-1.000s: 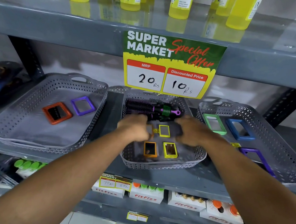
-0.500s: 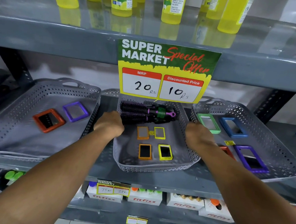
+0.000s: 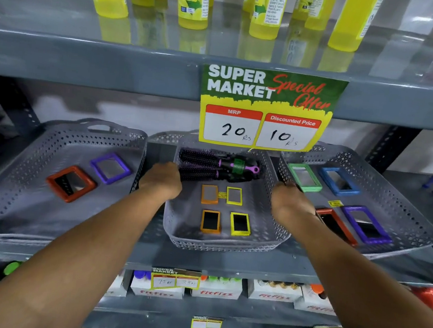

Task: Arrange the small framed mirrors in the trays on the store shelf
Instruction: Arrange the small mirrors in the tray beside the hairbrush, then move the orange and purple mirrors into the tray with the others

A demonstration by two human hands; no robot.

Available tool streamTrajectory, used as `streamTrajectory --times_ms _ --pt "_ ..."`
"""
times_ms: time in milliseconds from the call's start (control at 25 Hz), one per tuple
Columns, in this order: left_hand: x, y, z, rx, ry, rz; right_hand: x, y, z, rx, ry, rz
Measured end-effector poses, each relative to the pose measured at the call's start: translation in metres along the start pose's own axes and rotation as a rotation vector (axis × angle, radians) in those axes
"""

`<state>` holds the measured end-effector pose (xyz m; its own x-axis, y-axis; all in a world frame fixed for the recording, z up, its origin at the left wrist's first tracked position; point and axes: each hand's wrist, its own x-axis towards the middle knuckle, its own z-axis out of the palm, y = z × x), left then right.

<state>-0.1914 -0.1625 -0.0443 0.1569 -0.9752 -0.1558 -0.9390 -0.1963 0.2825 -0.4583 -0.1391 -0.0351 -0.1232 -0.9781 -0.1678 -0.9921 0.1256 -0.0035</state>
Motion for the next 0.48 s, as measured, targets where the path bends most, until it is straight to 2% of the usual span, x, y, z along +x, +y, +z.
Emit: streamTrajectory --times_ms 120,320,400,480 --pt "-0.006 -0.005 -0.008 -0.008 0.037 0.026 0.0 -0.002 -0.006 -0.003 -0.01 0.007" --pt "-0.011 -0.04 -0.04 0.056 0.352 0.101 0.009 -0.041 -0.025 0.006 0.199 -0.163" --pt "-0.004 -0.076 -0.052 0.118 0.443 0.056 0.015 -0.077 -0.036 0.032 0.256 -0.3" --pt "-0.001 -0.118 -0.059 0.162 0.42 -0.058 0.018 -0.116 -0.048 0.002 0.248 -0.423"
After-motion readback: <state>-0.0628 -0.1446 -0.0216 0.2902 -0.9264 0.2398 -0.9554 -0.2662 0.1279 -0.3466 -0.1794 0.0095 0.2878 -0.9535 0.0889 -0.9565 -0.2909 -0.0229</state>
